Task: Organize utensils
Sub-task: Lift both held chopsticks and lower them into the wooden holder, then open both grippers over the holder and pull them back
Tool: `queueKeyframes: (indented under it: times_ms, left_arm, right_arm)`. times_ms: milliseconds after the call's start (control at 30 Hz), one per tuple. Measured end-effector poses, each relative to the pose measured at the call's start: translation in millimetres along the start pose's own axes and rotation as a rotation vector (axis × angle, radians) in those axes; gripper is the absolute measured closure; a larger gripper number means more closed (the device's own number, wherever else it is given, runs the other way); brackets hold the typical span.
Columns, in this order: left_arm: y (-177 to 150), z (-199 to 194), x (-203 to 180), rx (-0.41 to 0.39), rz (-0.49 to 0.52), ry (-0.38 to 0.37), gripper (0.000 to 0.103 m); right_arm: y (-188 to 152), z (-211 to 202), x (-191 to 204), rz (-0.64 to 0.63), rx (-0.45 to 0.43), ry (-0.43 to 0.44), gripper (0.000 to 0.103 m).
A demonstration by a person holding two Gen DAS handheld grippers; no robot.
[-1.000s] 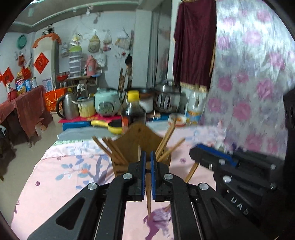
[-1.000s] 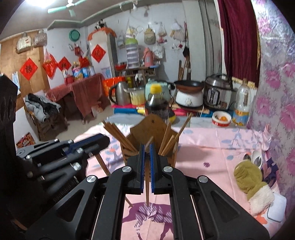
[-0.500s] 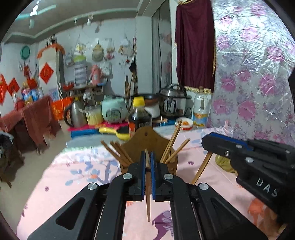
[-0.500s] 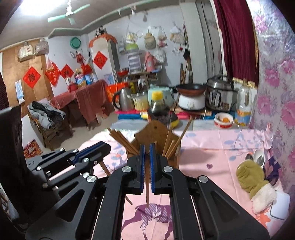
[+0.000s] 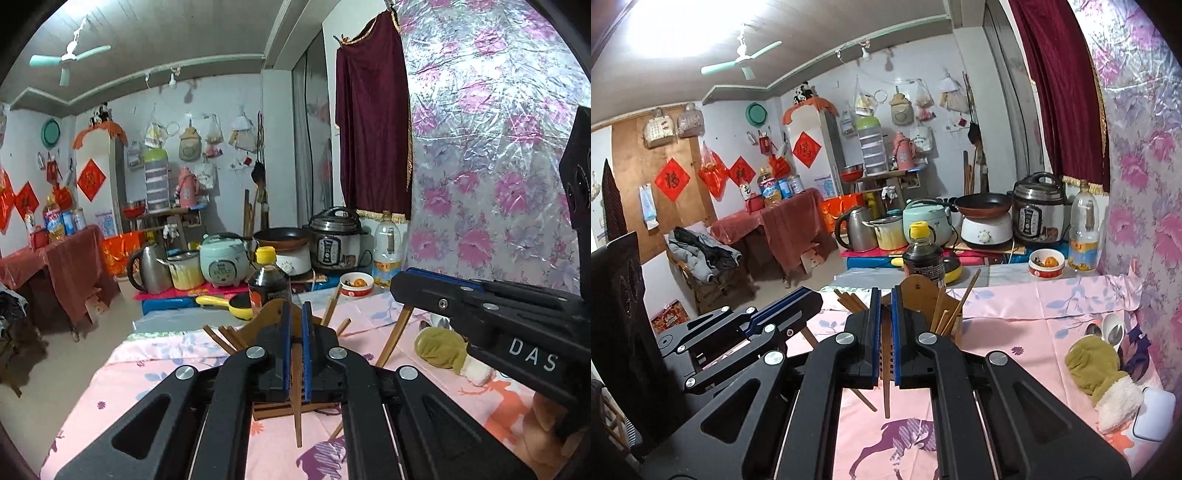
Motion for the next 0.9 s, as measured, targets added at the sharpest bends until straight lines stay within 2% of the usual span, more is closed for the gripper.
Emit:
queueKeyframes:
  times_ms: [133, 500, 700, 900]
  left_arm:
    - [2, -3, -2, -0.016, 0.007, 0.004, 0.097]
    - [17, 2, 5, -0.034, -0.011, 0.005, 0.097]
    - [38, 5, 14, -0.073, -0.052, -0.003, 0.097]
    - [58, 18, 29, -0.118, -0.101, -0.001, 0.097]
  right_arm:
    - [0, -7, 5, -0.024, -0.034, -0.045, 0.097]
    - [12, -16, 2, -0.018, -0.109, -0.094, 0.097]
    - [29, -9, -3, 0.031, -0.168, -0.078, 0.097]
    - [40, 14, -17, 0.090, -0.204, -0.043, 0.097]
Point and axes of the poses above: each gripper's, at about its wrist camera, not at the fingertips, and z roughly the way its jaws point, x to its left, y to its top, the point moved 4 cm from there along z, roughly the way its jaws point, and after that the axes turned 12 degrees about x, right-handed, at the moved point
